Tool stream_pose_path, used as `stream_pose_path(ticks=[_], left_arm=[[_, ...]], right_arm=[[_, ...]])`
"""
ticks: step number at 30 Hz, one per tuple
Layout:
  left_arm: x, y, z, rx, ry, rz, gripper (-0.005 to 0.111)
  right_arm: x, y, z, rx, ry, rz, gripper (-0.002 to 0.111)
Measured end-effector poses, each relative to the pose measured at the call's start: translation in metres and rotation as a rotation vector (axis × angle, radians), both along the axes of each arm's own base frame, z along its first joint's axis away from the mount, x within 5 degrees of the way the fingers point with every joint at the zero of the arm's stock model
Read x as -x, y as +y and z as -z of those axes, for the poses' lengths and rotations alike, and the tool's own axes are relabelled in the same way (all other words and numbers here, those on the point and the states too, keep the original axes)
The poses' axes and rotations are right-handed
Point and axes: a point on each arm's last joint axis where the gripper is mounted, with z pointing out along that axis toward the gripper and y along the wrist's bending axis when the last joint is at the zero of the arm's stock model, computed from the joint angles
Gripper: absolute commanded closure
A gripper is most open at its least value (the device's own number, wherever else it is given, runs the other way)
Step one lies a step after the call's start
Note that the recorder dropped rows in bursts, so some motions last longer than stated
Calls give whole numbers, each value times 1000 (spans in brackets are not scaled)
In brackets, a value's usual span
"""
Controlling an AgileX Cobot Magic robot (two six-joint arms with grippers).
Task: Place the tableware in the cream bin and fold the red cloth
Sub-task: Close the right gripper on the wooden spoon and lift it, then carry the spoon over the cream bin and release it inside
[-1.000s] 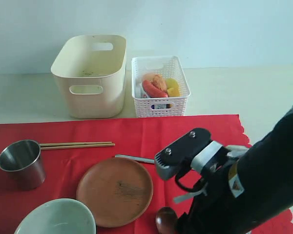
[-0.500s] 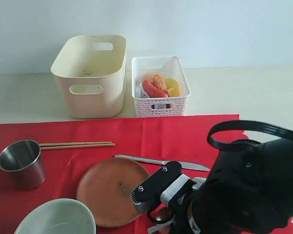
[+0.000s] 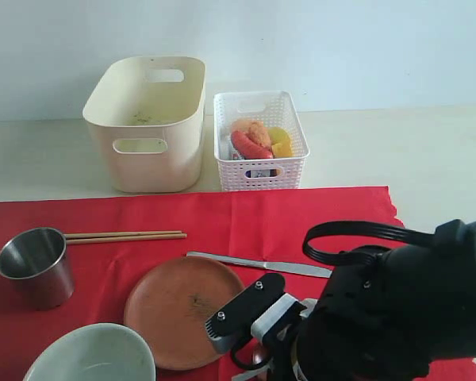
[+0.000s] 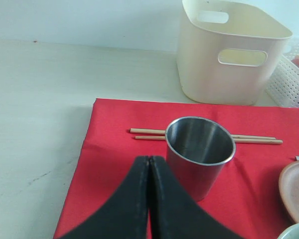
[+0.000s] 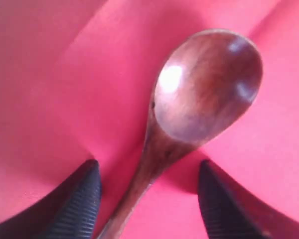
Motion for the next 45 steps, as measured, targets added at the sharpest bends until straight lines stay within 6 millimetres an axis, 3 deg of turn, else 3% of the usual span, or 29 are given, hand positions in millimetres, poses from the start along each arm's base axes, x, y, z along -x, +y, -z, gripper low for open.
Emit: stream_pose_path(ticks=[7,15,25,34,41,45], left_arm=[[0,0,0,0,0,0,107],[0,0,0,0,0,0,107],[0,0,0,0,0,0,107],[0,0,0,0,0,0,107],[0,0,0,0,0,0,107],[0,0,0,0,0,0,107]], right_arm=[[-3,1,1,-5,-31,-33,107],[-3,1,-9,-37,-52,-34,108],[-1,-8,-42,-63,-126,-81,108],[-12,3,-120,-250,-333,-120,108],[-30,25,-185,-425,-565,-177,108],[-38,39,-213,-528,-694,-221,108]])
